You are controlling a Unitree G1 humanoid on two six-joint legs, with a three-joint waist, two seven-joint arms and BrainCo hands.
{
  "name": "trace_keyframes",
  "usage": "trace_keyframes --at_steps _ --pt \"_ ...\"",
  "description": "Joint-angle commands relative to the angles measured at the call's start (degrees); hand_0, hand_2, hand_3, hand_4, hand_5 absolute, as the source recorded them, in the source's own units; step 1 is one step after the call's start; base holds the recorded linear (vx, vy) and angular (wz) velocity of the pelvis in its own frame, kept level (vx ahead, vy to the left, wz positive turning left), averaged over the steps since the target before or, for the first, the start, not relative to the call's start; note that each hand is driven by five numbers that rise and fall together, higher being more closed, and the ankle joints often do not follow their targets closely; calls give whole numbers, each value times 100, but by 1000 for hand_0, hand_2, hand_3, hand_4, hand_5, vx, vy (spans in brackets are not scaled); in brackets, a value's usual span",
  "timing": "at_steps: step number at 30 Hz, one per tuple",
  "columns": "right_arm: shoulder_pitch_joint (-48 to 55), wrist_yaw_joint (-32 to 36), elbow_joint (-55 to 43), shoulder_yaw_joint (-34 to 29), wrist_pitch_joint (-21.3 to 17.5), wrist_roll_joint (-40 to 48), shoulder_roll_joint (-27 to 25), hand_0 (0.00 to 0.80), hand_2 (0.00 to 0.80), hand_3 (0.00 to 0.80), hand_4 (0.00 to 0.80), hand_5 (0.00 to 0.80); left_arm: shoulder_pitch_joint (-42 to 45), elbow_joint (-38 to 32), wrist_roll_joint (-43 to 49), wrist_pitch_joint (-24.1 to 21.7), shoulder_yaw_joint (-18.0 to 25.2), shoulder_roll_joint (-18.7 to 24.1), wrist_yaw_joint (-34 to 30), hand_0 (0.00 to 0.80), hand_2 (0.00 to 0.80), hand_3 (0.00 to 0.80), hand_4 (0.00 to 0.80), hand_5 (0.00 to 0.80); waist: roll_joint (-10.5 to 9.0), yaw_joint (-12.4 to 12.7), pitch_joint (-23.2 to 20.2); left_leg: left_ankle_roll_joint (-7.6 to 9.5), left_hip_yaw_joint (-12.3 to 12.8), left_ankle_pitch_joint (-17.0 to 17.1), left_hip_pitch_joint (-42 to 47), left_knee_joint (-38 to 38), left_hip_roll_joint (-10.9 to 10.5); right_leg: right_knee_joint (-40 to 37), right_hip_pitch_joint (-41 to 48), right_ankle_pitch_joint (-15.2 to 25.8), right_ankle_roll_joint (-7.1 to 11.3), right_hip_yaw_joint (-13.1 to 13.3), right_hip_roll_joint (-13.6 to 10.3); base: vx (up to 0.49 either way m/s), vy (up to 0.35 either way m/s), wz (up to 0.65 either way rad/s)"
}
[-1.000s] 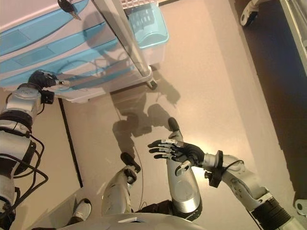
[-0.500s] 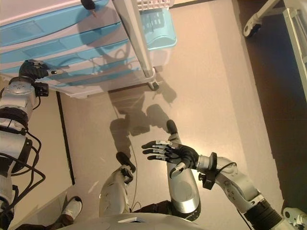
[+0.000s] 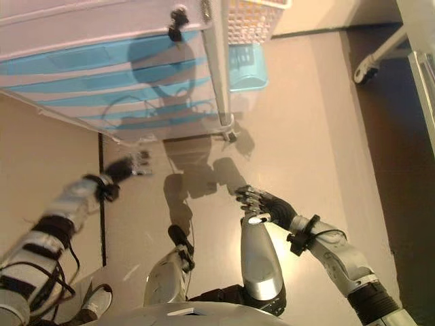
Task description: Open the drawer and pick up the medicine
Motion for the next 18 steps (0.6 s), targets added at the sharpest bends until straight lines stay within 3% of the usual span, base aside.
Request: trace_keyframes --at_steps 1,9,15,18 --pt "225 -224 -12 -10 -49 -245 400 0 0 0 0 0 535 -253 -321 208 356 -155 -228 0 0 0 0 0 -67 139 -603 365 105 -396 57 450 -275 -534 317 85 89 -90 -93 9 31 19" --pt "271 -399 1050 273 29 -661 885 0 0 0 0 0 1887 -924 -530 701 235 -925 -941 0 0 0 0 0 87 673 -1341 407 -238 -108 392 -322 -520 -975 891 258 77 -591 -278 2 19 29" --pt "473 -337 1768 346 70 -709 1253 0 0 0 0 0 2618 -951 -698 1004 271 -1401 -1309 0 0 0 0 0 131 1045 -1881 398 -482 -36 621 -648 -598 -1392 1390 360 127 -981 -378 32 49 27" --pt "514 -287 2039 404 23 -694 1423 0 0 0 0 0 2810 -906 -608 946 253 -1476 -1377 0 0 0 0 0 104 1180 -2058 418 -572 -63 701 -721 -640 -1544 1566 396 180 -1111 -405 4 28 25"
